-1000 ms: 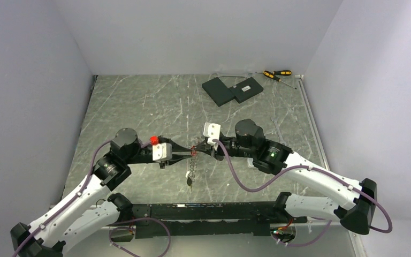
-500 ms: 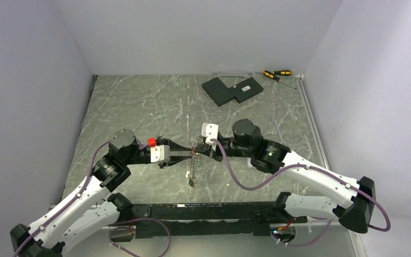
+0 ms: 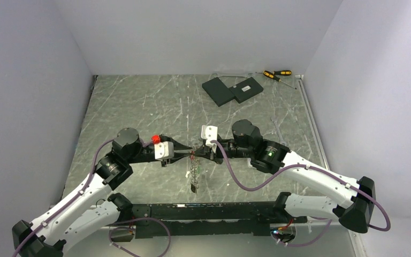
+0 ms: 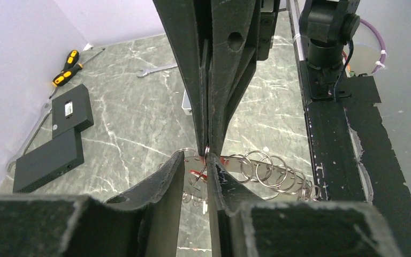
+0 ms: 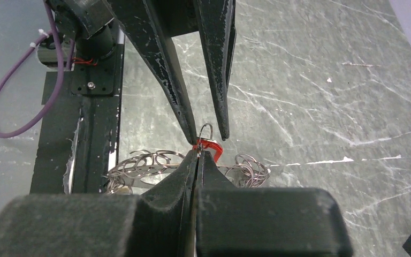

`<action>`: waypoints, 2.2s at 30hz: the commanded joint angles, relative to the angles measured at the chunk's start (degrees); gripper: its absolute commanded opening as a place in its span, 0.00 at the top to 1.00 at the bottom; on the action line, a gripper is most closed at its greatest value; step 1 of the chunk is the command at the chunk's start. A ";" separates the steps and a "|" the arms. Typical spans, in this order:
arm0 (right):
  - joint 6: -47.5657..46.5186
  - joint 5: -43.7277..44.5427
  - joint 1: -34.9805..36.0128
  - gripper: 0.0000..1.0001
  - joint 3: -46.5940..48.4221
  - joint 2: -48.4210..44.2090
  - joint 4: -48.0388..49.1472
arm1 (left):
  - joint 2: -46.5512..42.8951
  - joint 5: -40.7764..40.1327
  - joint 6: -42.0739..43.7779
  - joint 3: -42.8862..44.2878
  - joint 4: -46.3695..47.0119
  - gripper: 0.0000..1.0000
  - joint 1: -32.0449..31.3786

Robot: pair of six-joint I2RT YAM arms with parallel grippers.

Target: Put the keys on the keyring

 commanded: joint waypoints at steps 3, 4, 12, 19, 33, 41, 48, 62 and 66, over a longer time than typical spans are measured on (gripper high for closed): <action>0.22 -0.83 0.26 1.00 2.80 -1.98 4.06 | 0.54 0.15 0.09 1.62 0.56 0.74 0.14; 0.22 -0.82 0.25 1.00 2.84 -2.01 4.02 | 0.71 0.60 0.06 1.62 0.56 0.75 0.14; 0.47 0.35 0.34 1.00 2.32 -2.83 4.79 | 1.85 3.10 0.04 2.46 0.47 1.00 0.16; 1.60 1.54 0.31 1.00 0.63 -4.97 8.16 | 0.80 2.94 -2.15 1.27 2.58 1.00 0.16; 4.79 1.83 0.35 1.00 -3.38 -7.45 15.58 | 0.05 2.48 -5.01 -0.46 6.79 1.00 0.40; 6.31 3.06 0.35 1.00 -5.12 -9.03 18.69 | 0.11 2.68 -6.41 -0.95 8.28 0.91 0.59; 6.68 1.39 0.29 1.00 -4.91 -8.02 18.02 | -0.21 3.57 -6.28 -1.01 8.45 0.76 0.82; 7.21 -1.65 0.33 1.00 -3.75 -5.97 17.65 | 0.55 4.90 -6.01 -0.69 8.25 0.75 0.91; 7.17 -1.17 0.35 1.00 -4.06 -6.31 18.47 | 0.86 5.43 -5.76 -0.62 7.92 0.78 0.85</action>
